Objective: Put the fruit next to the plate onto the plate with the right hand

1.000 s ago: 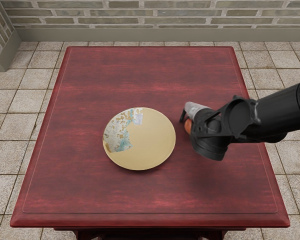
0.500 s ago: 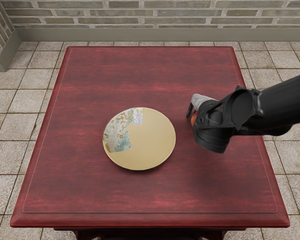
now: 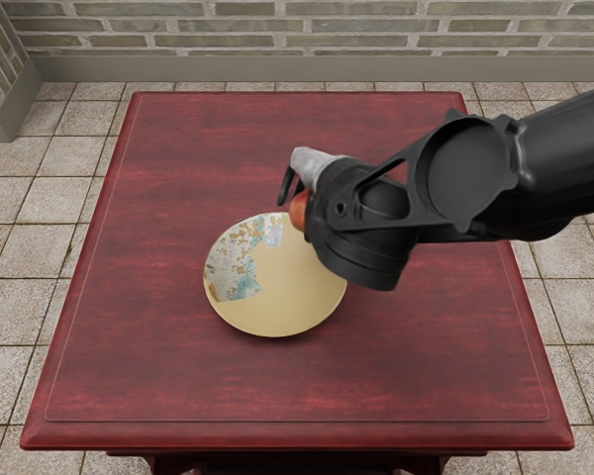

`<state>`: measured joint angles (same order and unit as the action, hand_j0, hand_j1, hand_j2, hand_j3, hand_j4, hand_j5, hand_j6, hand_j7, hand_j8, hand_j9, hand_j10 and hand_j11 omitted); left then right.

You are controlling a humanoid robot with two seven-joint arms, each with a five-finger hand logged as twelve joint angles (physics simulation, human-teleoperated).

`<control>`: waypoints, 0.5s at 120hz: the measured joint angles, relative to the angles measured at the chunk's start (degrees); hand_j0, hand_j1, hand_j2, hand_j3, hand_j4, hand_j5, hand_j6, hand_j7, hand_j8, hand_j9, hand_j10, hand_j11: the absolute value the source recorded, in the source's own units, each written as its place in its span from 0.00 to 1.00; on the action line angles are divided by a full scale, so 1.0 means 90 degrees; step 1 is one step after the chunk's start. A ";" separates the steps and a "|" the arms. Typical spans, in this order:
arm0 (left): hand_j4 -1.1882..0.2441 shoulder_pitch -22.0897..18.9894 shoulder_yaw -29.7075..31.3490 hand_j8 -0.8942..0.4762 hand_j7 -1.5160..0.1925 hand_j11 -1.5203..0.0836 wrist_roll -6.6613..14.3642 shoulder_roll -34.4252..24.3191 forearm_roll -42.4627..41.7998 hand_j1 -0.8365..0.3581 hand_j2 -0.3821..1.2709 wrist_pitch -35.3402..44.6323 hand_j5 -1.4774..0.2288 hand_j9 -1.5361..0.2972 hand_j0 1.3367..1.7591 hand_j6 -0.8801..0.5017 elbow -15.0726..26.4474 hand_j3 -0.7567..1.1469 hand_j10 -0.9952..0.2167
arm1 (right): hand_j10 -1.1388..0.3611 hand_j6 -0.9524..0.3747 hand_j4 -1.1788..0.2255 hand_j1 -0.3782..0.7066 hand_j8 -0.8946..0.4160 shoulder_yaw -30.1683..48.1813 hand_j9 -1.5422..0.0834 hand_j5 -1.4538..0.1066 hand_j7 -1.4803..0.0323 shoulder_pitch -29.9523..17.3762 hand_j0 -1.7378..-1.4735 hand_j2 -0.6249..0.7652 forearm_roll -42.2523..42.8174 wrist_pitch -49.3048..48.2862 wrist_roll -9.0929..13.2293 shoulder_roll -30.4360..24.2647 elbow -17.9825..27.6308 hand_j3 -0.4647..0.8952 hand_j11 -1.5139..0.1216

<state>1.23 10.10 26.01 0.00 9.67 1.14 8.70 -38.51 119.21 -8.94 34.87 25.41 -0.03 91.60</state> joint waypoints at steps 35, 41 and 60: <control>0.66 0.0000 0.0000 0.47 0.70 0.75 0.0000 0.0000 0.0000 0.75 0.26 0.0000 0.68 0.67 0.76 0.46 0.0000 0.40 0.62 | 0.39 0.34 0.35 0.54 0.37 0.0125 0.38 0.35 0.39 -0.0282 0.33 0.51 -0.0060 0.0006 -0.0006 0.0004 -0.0200 0.34 0.36; 0.66 0.0000 0.0000 0.47 0.70 0.75 0.0000 0.0000 0.0000 0.75 0.26 0.0000 0.68 0.67 0.76 0.46 0.0000 0.40 0.62 | 0.40 0.35 0.35 0.54 0.37 0.0194 0.38 0.35 0.38 -0.0415 0.33 0.51 -0.0011 0.0007 -0.0017 0.0004 -0.0231 0.34 0.35; 0.66 0.0000 0.0000 0.47 0.70 0.75 0.0000 0.0000 0.0000 0.75 0.26 0.0000 0.68 0.67 0.76 0.46 0.0000 0.40 0.62 | 0.41 0.36 0.34 0.56 0.39 0.0501 0.37 0.34 0.37 -0.0916 0.33 0.53 0.0356 0.0005 -0.0037 0.0004 -0.0267 0.34 0.34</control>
<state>1.23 10.11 26.02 0.00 9.67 1.14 8.70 -34.00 110.96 -5.74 34.91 25.07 0.00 89.20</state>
